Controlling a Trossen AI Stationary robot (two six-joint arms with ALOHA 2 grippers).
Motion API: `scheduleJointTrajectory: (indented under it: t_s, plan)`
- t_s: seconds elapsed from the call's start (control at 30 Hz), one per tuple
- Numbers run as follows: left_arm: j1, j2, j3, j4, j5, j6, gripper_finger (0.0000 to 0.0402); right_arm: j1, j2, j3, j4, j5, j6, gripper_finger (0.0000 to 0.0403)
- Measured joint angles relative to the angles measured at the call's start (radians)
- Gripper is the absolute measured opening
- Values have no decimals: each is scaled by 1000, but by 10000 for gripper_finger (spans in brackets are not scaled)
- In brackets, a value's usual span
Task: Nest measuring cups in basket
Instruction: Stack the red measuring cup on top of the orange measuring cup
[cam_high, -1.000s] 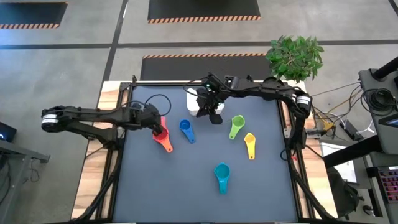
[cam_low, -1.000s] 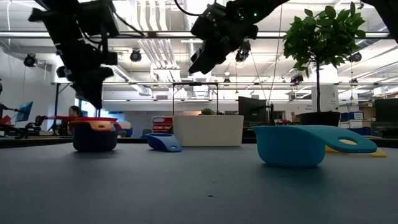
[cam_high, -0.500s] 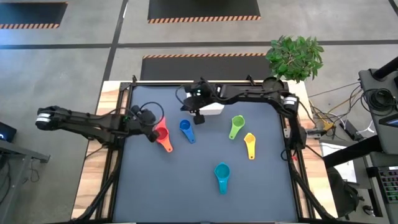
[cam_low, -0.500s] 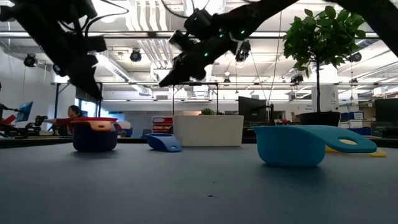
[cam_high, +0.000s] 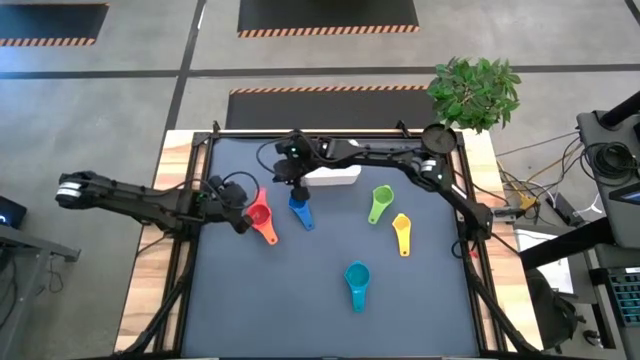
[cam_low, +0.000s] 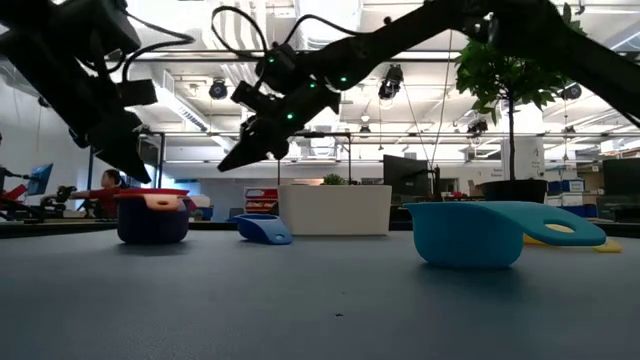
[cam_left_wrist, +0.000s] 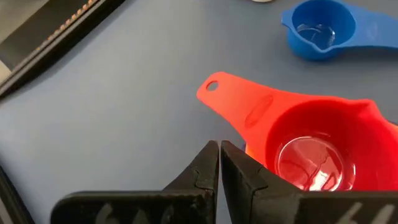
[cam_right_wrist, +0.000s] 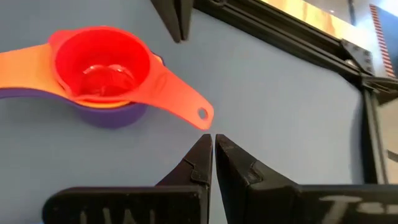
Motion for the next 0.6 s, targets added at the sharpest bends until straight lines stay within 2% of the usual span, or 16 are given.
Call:
scheduleJointTrajectory:
  t_s: [0.17,0.33,0.5,0.6]
  plan:
    - [0,-6,-36,55,-1,-63,0,10,53,71,-36,-33,-17,31]
    - [0,-2,-53,101,-1,-70,0,34,70,79,-4,-24,-50,90]
    - [0,-6,-82,137,-18,-58,0,60,88,79,21,59,-81,161]
    - [1,-6,-114,216,-21,-43,0,68,103,78,41,107,-96,193]
